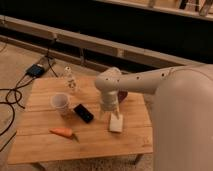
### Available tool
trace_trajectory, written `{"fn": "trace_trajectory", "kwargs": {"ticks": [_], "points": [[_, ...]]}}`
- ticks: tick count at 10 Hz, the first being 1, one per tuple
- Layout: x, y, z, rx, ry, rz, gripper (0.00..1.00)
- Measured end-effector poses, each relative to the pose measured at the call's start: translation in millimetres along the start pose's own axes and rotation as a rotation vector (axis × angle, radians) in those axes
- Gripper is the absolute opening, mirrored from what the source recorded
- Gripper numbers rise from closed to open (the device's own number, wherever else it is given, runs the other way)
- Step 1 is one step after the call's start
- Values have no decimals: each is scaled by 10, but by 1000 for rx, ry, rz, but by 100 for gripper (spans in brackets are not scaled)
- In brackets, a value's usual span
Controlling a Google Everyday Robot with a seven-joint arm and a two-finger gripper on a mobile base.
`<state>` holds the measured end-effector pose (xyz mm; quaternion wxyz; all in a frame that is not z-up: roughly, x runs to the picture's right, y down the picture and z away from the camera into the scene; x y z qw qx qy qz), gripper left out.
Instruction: Place the white sponge in the ceramic bowl
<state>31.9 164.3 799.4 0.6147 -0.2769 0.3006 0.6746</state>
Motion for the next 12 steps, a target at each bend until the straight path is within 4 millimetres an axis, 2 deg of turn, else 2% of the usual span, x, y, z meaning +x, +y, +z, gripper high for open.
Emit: {"fn": "trace_trajectory", "kwargs": {"ticks": [2, 5, 12], "points": [[-52, -169, 133, -8, 20, 48, 65], [-113, -316, 270, -16, 40, 78, 65], [-232, -360, 460, -11, 76, 61, 65]]}}
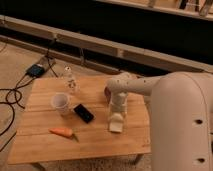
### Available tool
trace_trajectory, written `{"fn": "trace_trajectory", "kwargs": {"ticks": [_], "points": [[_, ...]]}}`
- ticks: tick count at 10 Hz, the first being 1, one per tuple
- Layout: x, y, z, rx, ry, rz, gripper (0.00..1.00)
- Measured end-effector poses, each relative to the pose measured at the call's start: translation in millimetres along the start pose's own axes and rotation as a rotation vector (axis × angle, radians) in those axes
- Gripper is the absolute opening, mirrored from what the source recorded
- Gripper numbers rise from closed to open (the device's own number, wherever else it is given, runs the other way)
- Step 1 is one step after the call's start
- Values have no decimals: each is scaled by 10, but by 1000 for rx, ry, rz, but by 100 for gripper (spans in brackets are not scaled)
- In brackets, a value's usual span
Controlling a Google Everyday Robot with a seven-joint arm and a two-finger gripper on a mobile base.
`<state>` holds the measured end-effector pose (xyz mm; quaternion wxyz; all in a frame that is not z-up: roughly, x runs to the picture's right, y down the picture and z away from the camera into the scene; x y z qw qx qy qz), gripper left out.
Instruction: Place the white sponge in the ceramic bowl
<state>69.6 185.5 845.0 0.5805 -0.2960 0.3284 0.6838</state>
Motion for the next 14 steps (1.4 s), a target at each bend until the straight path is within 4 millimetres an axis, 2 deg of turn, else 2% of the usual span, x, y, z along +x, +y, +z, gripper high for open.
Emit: {"fn": "trace_trajectory", "kwargs": {"ticks": [7, 8, 11, 13, 14], "points": [[-38, 13, 102, 9, 23, -13, 64], [-35, 9, 119, 12, 28, -14, 59], [-58, 31, 109, 5, 29, -12, 29], [-142, 108, -46, -33, -2, -6, 7], [-178, 129, -129, -50, -17, -2, 2]]}}
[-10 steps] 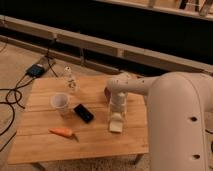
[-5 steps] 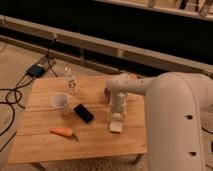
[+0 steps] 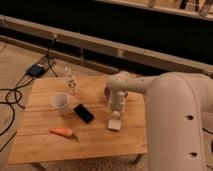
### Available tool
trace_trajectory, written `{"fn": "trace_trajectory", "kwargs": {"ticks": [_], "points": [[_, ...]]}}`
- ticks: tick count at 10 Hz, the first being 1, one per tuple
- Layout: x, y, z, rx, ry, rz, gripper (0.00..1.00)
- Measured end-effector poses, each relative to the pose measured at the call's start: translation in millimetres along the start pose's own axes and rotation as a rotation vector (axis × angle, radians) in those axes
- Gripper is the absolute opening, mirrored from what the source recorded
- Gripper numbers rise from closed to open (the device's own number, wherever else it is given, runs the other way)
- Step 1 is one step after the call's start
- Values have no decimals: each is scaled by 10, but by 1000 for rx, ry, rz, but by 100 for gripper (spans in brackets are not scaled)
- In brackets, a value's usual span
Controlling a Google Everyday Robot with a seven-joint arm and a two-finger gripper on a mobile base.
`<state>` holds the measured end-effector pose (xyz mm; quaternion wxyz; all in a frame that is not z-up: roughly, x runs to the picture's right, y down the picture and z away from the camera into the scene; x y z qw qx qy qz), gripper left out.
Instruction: Place the white sponge in the ceramic bowl
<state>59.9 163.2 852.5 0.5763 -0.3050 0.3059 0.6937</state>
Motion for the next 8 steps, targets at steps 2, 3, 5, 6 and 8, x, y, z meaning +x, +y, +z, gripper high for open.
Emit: {"fn": "trace_trajectory", "kwargs": {"ticks": [2, 3, 5, 6, 8], "points": [[-83, 21, -269, -41, -32, 13, 0], [-112, 18, -398, -56, -44, 13, 0], [-211, -20, -661, -76, -78, 11, 0], [-309, -58, -787, -86, -100, 16, 0], [-500, -79, -964, -97, -140, 11, 0]]}}
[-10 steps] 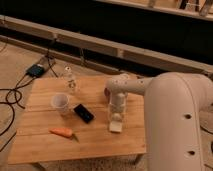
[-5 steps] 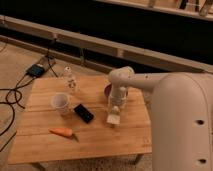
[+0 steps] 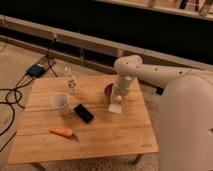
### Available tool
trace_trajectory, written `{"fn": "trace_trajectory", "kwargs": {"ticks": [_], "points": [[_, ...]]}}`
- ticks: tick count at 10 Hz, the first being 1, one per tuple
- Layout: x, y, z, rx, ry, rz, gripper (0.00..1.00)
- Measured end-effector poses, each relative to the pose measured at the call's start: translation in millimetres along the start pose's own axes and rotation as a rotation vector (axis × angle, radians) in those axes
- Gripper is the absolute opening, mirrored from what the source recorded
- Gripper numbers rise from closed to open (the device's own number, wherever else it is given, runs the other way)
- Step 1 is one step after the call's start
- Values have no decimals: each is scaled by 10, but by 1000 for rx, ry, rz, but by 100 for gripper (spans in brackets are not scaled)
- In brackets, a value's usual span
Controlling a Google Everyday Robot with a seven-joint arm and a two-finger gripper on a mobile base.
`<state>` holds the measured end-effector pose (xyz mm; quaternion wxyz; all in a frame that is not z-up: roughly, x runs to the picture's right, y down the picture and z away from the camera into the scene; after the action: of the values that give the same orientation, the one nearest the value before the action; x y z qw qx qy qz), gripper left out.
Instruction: Place the white sponge in the ceramic bowl
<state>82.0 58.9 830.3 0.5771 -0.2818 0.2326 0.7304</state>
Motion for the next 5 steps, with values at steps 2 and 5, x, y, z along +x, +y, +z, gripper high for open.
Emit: {"fn": "trace_trajectory", "kwargs": {"ticks": [2, 5], "points": [[-278, 10, -125, 11, -37, -26, 0], [-677, 45, -164, 33, -70, -56, 0]]}}
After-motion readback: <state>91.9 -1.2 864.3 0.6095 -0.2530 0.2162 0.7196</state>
